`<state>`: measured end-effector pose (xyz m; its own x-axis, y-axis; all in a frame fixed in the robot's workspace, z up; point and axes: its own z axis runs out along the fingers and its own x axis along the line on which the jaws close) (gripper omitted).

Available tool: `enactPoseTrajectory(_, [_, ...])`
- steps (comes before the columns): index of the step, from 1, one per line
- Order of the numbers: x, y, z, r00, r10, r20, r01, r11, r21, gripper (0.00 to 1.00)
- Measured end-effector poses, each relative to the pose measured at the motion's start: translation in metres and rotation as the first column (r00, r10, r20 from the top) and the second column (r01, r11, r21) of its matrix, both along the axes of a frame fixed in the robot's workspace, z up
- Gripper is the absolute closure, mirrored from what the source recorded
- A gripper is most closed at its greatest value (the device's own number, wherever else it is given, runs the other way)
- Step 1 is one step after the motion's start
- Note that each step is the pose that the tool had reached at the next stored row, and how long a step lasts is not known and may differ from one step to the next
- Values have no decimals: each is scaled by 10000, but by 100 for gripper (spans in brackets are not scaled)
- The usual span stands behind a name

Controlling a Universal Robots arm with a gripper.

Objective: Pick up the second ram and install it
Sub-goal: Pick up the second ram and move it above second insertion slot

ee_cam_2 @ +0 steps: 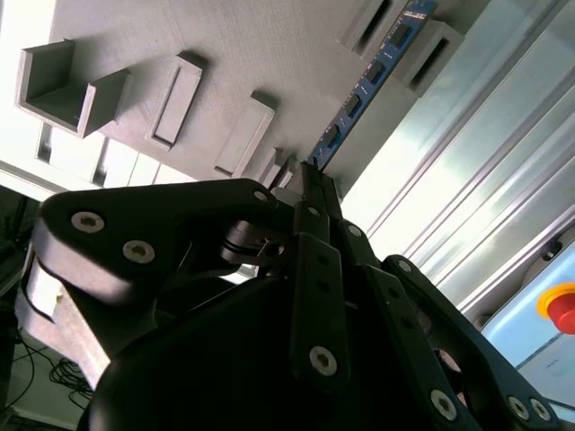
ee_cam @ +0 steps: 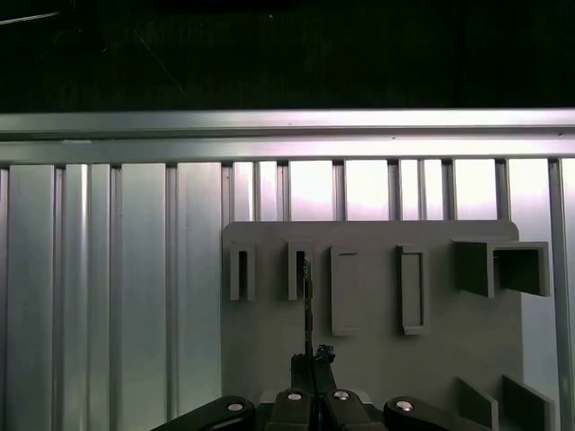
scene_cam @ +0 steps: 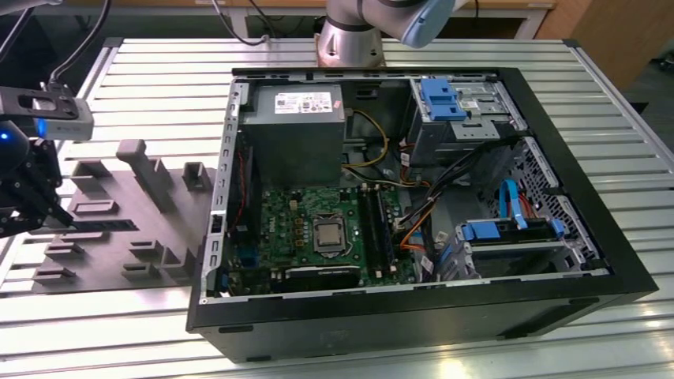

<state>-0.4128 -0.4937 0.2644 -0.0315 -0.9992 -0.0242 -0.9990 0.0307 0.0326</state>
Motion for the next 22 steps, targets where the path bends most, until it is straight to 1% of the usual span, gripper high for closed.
enactPoseTrajectory(22, [0,0,65,10000,0,0,0,10000,0,88])
